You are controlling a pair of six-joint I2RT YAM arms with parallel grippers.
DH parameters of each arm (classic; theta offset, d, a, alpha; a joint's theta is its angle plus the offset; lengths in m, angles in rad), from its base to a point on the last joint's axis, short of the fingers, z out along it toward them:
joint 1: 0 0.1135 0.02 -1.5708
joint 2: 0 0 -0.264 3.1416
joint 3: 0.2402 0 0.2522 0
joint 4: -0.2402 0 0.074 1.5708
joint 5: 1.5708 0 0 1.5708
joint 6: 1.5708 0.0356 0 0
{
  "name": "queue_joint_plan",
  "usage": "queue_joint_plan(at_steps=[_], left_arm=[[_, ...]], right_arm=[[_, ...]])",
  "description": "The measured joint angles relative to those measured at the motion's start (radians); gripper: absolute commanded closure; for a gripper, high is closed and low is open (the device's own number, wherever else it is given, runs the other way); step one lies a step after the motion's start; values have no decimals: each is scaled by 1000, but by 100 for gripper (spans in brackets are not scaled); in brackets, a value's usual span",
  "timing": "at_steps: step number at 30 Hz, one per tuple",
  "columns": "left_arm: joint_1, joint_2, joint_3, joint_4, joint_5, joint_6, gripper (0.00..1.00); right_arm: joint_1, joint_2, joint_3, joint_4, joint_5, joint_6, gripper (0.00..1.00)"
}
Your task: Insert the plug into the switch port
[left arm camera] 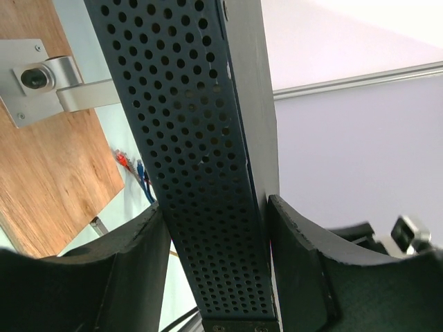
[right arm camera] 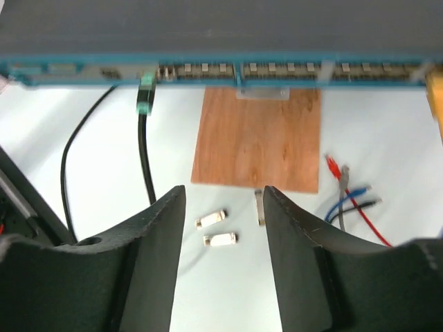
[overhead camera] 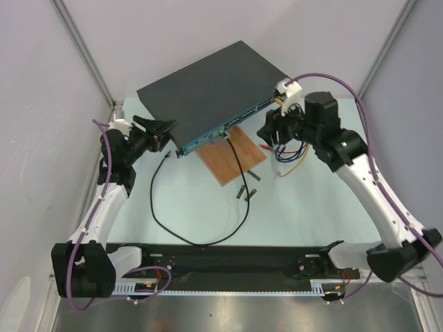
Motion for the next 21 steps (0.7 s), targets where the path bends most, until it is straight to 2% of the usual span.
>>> queue_joint_plan(at_steps=[2,4,5,7,11,14,21], left_arm=[[0,0,4,-7,0,3,51],[2,0,13,-25,4,11,45],[3,0,16,-34,4,16,36],[3,0,27,-53,5,51,29],[11,-5,41,-74,32,108,9],[45,-24,55,-82,53,139,3],[141,-77,84,-115,82,192,3]], right_arm=[[-30,-67,-52,-10,-27,-19,46],[-66,-117,-109,-32,-57,-41,45],[-83,-131,-141,-38,-68,-51,45],[-111,-137,-207,-55,-82,-79,44],[-129,-121,-327,-95,-98,-121,41],[-131,-103,-383,-112,-106,-150,40],[-109,-12,-458,-56,-47,-172,44]])
